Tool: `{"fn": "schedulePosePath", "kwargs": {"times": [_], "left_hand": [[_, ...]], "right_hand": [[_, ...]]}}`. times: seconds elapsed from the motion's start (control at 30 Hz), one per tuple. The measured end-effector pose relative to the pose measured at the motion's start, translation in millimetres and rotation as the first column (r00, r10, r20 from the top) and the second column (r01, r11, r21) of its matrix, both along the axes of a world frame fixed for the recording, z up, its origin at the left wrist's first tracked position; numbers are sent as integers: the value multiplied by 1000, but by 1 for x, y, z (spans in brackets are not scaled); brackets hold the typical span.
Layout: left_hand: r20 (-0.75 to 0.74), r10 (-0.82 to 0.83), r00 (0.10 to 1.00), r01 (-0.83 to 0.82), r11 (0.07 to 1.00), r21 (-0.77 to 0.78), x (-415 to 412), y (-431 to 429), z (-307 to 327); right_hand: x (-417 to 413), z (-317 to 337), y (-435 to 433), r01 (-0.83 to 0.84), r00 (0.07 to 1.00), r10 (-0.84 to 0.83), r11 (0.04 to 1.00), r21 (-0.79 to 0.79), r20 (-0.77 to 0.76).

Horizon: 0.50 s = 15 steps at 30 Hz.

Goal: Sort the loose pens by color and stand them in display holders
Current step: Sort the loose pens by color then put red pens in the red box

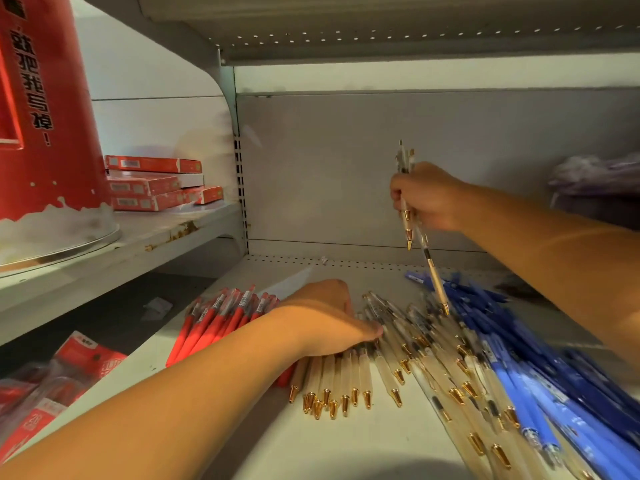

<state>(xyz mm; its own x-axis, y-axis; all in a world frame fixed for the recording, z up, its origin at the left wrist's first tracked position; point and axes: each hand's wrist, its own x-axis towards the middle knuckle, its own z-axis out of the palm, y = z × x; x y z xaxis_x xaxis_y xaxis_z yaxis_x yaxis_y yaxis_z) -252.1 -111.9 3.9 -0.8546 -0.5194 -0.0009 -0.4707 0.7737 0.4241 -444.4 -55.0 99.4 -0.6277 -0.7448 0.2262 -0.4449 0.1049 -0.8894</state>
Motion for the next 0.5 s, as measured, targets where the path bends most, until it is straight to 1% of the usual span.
{"fn": "schedulePosePath", "kwargs": {"times": [0.1,0.17,0.27,0.4,0.47,0.5], "left_hand": [[-238,13,971,-7,1000,26,-6,9,9],[-345,14,939,27,993,115,-12,20,16],[-453,54,890,86,955,283,-20,33,18],[-525,75,848,186,885,427,-13,37,20],[-507,38,861,212,880,425,-5,33,22],[-466,18,885,201,887,416,-1,30,23]], "right_hand": [[19,12,14,-37,993,50,991,-128,104],[34,14,19,-47,978,86,978,-205,189],[55,10,24,-16,945,102,964,-266,310],[73,5,30,55,868,122,940,-338,481],[76,5,37,106,831,125,921,-375,542],[73,6,41,143,815,122,905,-401,566]]}}
